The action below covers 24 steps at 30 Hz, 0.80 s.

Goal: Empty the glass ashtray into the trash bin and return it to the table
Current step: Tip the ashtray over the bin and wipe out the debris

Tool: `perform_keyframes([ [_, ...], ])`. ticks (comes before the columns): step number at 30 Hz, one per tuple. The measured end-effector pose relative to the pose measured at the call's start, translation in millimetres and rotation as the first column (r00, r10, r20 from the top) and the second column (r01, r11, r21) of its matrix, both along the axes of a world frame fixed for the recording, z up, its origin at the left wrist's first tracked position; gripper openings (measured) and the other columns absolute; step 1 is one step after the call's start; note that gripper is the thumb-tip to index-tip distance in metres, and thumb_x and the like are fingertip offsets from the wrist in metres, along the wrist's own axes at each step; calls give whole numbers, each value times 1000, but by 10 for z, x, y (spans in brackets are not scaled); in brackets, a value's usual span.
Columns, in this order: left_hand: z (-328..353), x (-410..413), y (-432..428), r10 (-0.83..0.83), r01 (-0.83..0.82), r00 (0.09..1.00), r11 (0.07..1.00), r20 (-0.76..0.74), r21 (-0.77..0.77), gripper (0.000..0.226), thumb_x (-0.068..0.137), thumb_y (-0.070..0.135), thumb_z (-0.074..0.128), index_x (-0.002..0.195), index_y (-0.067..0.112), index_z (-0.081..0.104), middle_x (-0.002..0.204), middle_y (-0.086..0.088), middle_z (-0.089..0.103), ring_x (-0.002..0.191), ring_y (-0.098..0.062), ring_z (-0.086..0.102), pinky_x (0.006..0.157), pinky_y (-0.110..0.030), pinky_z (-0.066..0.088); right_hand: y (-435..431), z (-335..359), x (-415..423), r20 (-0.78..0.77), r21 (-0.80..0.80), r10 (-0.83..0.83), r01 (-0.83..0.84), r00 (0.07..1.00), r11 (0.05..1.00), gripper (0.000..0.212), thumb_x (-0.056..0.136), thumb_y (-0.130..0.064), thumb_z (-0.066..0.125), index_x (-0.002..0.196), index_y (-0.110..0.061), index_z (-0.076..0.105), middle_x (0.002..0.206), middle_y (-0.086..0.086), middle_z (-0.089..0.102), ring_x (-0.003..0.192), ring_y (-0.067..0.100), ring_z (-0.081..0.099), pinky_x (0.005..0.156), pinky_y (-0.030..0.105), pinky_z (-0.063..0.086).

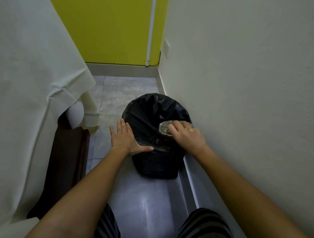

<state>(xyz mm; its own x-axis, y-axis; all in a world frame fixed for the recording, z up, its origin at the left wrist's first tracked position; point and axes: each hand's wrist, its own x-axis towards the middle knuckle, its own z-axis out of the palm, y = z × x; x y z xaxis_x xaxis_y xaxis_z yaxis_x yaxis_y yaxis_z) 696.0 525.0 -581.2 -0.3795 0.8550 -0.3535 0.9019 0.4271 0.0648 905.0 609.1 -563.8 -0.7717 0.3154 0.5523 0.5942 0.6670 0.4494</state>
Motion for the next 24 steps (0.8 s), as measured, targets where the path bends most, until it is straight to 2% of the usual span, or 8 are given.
perform_keyframes([
  [4,16,18,-19,-6,6,1000,1000,-24,-10,153,50,98,42,153,-3,-8,162,-21,-15,150,-33,-16,119,-57,-4,-164,-337,100,84,-56,116,-112,990,992,8,87,-12,53,87,-20,52,71,3,60,56,28,64,35,32,49],
  [6,25,17,-32,2,-2,1000,1000,-19,-11,152,52,98,42,153,-3,-8,162,-21,-15,150,-33,-16,119,-57,-4,-123,-251,46,90,-57,107,-102,990,993,9,86,-12,54,87,-20,49,70,2,59,55,28,64,33,32,48],
  [9,37,47,-9,12,-12,1000,1000,-24,-13,151,53,98,41,153,-3,-7,162,-22,-13,151,-33,-16,119,-56,-4,-30,-5,-70,11,-8,29,-29,1000,1000,12,87,-13,57,84,-21,49,71,1,59,55,26,62,32,28,43],
  [12,29,87,15,26,-26,1000,1000,-12,-7,152,51,98,42,153,-4,-6,162,-23,-13,151,-33,-16,119,-56,-4,-75,-165,-15,31,5,80,-80,996,997,12,85,-11,57,85,-22,52,74,1,62,57,27,63,35,28,46],
  [15,22,71,-4,29,-30,999,1000,-15,-10,153,50,98,43,153,-4,-7,161,-23,-15,150,-34,-17,119,-55,-5,-126,-310,63,77,-16,133,-132,988,991,12,87,-10,52,82,-22,51,67,0,57,51,25,60,34,28,45],
  [20,28,71,12,34,-34,999,999,0,-11,151,52,98,42,154,-3,-7,161,-23,-14,150,-34,-17,119,-55,-4,23,32,-123,25,1,63,-63,998,998,12,88,-11,55,85,-20,48,70,1,59,57,27,64,33,29,46],
  [22,28,89,36,45,-45,999,999,8,-7,151,52,98,41,154,-3,-6,161,-23,-14,150,-34,-16,120,-55,-3,10,-34,-108,8,-13,56,-56,998,998,12,87,-13,55,84,-22,49,70,0,58,57,26,63,33,27,45],
  [24,31,104,34,40,-40,999,999,3,-11,151,52,98,41,153,-4,-5,161,-24,-13,150,-34,-16,120,-55,-3,-77,-219,-35,54,-30,77,-75,996,997,11,86,-13,53,80,-23,53,66,0,56,53,26,61,33,27,45],
])
